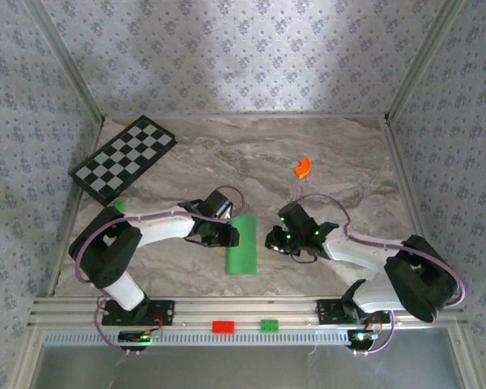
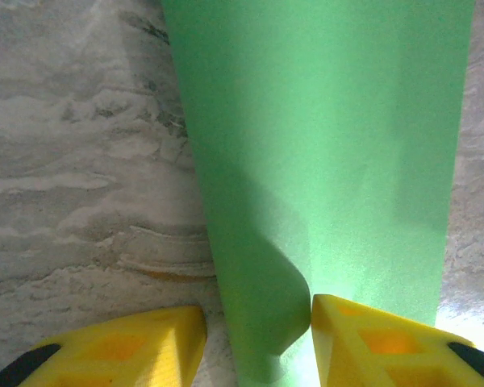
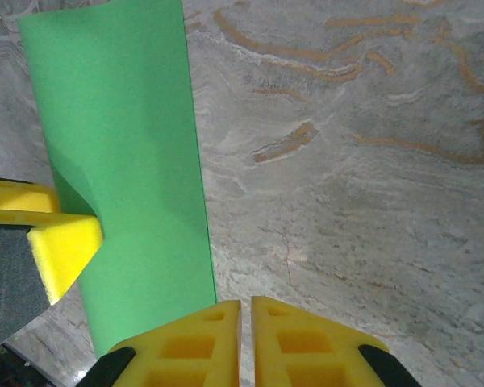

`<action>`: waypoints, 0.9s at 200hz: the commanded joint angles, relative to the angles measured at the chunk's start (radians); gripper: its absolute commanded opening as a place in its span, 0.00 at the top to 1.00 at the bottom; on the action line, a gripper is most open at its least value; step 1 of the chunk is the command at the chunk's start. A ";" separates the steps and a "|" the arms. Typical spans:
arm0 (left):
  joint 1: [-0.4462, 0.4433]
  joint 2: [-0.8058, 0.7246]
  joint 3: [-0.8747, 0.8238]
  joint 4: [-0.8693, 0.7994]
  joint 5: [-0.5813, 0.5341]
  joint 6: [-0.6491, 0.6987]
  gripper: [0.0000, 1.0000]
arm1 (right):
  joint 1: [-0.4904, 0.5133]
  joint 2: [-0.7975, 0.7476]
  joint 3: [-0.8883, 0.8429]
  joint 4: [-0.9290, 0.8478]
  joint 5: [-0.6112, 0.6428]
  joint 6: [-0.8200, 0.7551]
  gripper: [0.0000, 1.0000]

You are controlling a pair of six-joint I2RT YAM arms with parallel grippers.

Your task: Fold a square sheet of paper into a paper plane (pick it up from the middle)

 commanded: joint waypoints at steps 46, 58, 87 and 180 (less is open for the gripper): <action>-0.005 0.102 -0.028 0.097 -0.050 0.018 0.56 | 0.025 0.061 0.066 0.027 -0.009 0.001 0.89; -0.005 0.101 -0.027 0.097 -0.049 0.016 0.56 | 0.033 0.077 0.075 0.040 0.001 0.005 0.92; -0.005 0.107 -0.023 0.098 -0.050 0.014 0.56 | 0.049 0.123 0.090 0.100 0.003 0.005 1.00; -0.006 0.110 -0.025 0.104 -0.052 0.011 0.56 | 0.079 0.283 0.161 0.190 -0.052 0.013 1.00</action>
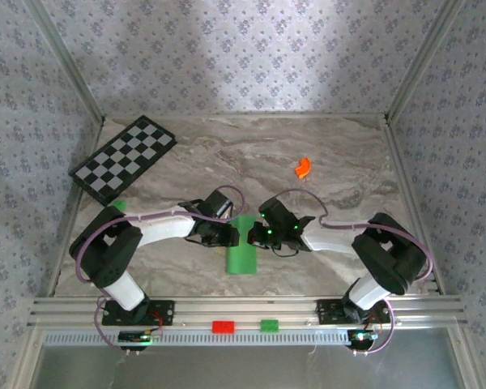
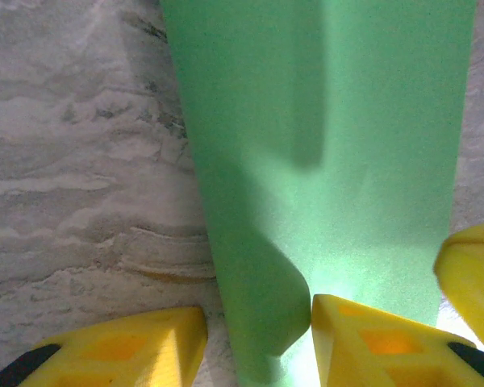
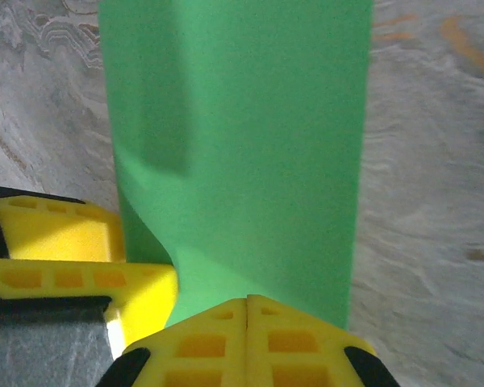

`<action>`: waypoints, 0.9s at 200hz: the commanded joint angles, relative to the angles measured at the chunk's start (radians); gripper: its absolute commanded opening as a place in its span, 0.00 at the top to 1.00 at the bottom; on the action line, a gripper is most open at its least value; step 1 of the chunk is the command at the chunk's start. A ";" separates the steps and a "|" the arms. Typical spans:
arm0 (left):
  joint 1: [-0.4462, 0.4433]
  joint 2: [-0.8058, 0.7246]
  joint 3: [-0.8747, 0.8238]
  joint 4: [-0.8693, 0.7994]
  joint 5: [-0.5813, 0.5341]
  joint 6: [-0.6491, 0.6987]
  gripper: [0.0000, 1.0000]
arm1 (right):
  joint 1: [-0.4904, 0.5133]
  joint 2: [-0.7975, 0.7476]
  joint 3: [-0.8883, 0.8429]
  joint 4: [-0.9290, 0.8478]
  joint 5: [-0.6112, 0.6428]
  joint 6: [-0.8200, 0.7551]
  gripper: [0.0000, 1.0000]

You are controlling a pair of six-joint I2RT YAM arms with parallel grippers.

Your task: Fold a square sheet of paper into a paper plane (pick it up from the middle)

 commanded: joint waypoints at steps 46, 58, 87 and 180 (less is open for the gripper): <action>-0.008 0.106 -0.028 0.108 -0.049 0.008 0.56 | 0.011 0.104 -0.012 0.023 -0.022 0.012 1.00; -0.008 0.103 -0.030 0.109 -0.048 0.007 0.56 | 0.010 0.118 -0.044 0.023 -0.017 0.010 1.00; -0.007 0.071 -0.028 0.100 -0.047 -0.002 0.55 | -0.002 0.118 -0.111 -0.028 -0.009 -0.022 1.00; 0.070 -0.274 -0.044 0.110 0.011 -0.089 0.66 | -0.212 0.093 -0.049 -0.288 -0.108 -0.324 1.00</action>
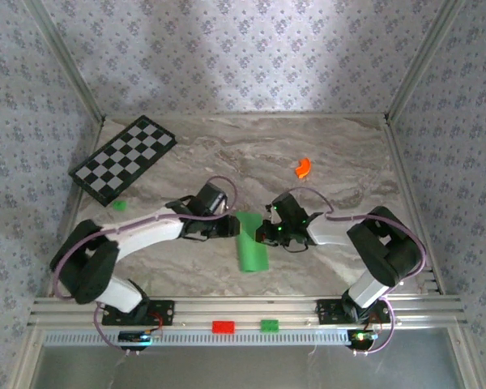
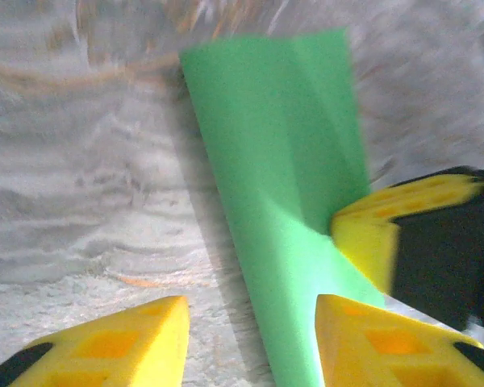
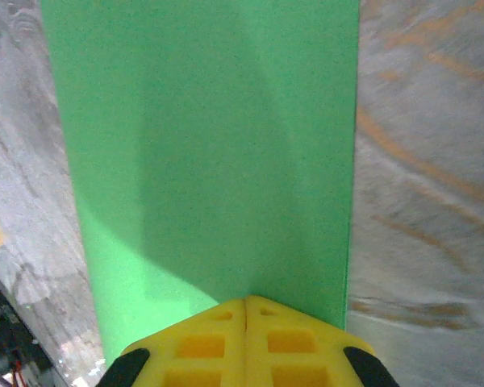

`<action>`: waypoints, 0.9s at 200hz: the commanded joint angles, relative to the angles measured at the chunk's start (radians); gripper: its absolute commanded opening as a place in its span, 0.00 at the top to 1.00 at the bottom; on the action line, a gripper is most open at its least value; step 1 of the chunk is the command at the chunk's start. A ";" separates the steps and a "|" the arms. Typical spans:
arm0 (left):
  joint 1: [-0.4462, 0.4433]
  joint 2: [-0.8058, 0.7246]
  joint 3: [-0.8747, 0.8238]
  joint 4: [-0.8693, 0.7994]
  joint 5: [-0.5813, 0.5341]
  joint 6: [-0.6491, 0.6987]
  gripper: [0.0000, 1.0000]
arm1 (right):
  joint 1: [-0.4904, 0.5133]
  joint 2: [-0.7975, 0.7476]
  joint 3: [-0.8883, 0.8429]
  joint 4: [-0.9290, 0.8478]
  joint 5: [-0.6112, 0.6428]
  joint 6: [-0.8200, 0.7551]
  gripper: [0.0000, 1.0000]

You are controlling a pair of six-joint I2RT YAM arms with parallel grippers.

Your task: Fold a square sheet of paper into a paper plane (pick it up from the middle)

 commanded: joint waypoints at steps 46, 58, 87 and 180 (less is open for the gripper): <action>0.094 -0.023 -0.103 0.348 0.326 -0.151 1.00 | -0.075 0.061 0.014 -0.332 0.073 -0.192 1.00; 0.094 0.005 -0.102 0.403 0.372 -0.165 1.00 | -0.075 0.066 0.008 -0.323 0.071 -0.188 1.00; 0.088 0.072 -0.078 0.448 0.417 -0.181 1.00 | -0.072 0.075 -0.004 -0.309 0.078 -0.171 1.00; 0.043 0.243 -0.004 0.469 0.453 -0.161 1.00 | -0.069 0.075 -0.023 -0.294 0.092 -0.147 1.00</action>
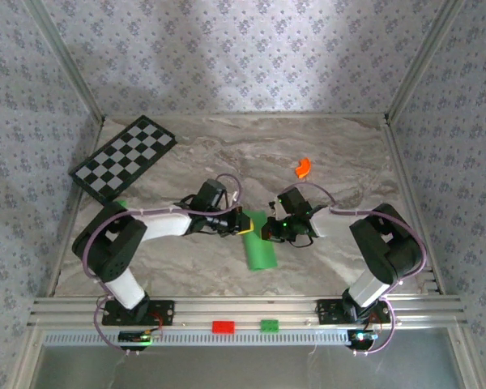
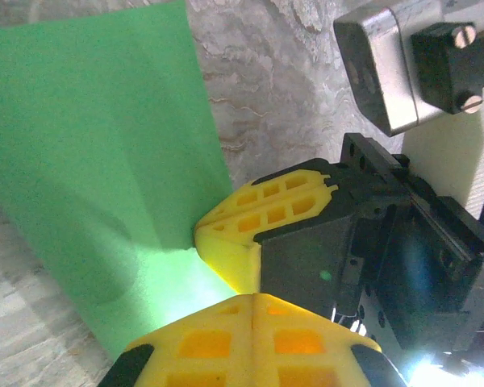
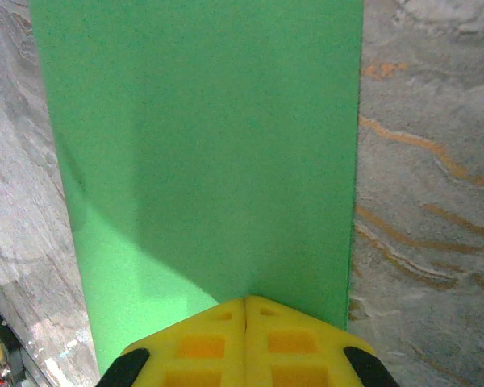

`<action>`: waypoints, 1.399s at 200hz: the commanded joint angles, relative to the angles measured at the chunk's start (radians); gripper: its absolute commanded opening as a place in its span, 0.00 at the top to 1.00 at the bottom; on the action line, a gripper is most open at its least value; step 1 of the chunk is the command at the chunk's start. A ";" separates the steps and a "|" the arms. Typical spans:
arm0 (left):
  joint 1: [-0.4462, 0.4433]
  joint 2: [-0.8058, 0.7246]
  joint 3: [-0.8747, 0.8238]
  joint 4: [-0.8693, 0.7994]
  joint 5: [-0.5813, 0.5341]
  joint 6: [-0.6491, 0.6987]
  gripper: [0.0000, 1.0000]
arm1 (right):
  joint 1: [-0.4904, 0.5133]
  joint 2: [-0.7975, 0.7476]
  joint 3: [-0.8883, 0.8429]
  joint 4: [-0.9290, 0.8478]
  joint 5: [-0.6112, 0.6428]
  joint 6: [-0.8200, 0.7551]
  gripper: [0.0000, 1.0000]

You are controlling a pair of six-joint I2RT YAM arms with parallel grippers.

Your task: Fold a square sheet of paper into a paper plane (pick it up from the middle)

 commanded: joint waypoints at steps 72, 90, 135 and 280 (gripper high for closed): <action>-0.007 0.081 0.048 -0.028 0.016 0.063 1.00 | -0.002 0.069 -0.068 -0.169 0.126 0.005 1.00; -0.002 0.087 0.029 -0.078 -0.013 0.104 1.00 | -0.002 0.069 -0.068 -0.174 0.128 0.006 1.00; 0.021 0.099 -0.090 -0.101 -0.093 0.173 1.00 | 0.002 0.064 -0.081 -0.163 0.132 0.012 1.00; 0.035 0.103 0.106 -0.197 -0.009 0.225 1.00 | 0.011 0.065 -0.091 -0.150 0.146 0.039 1.00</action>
